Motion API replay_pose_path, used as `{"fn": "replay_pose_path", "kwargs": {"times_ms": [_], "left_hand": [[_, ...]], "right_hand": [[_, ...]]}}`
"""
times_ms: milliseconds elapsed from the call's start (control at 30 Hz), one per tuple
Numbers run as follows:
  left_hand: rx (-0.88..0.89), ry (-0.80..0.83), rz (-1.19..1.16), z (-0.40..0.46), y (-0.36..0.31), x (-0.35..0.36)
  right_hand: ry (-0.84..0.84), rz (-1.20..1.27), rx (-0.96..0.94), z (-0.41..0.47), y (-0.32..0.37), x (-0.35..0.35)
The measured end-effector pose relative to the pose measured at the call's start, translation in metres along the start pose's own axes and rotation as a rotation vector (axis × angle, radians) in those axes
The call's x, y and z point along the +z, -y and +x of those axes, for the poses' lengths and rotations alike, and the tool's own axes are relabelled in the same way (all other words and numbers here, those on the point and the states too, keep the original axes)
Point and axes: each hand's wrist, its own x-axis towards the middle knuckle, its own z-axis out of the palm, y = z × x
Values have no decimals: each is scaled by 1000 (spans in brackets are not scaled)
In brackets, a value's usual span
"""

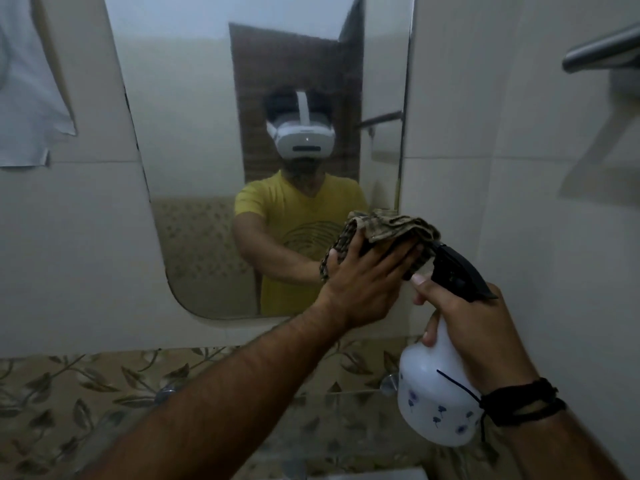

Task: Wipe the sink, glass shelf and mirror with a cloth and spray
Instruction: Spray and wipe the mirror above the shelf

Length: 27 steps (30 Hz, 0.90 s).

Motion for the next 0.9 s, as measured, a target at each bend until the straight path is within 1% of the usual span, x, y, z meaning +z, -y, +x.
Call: {"fn": "replay_pose_path", "kwargs": {"times_ms": [100, 200, 267, 333, 567, 733, 900], "left_hand": [[192, -31, 56, 25, 42, -20], [382, -6, 119, 59, 87, -45], [440, -8, 192, 82, 112, -64], [451, -55, 239, 105, 133, -83], [342, -183, 317, 172, 191, -128], [185, -214, 307, 193, 208, -146], [2, -260, 266, 201, 208, -144]], "right_hand": [[9, 5, 7, -2, 3, 1], [9, 36, 5, -2, 6, 6], [16, 52, 16, -1, 9, 8], [15, 75, 22, 1, 11, 10], [16, 56, 43, 9, 13, 12], [34, 70, 88, 11, 12, 17], [64, 25, 166, 7, 13, 31]]}}
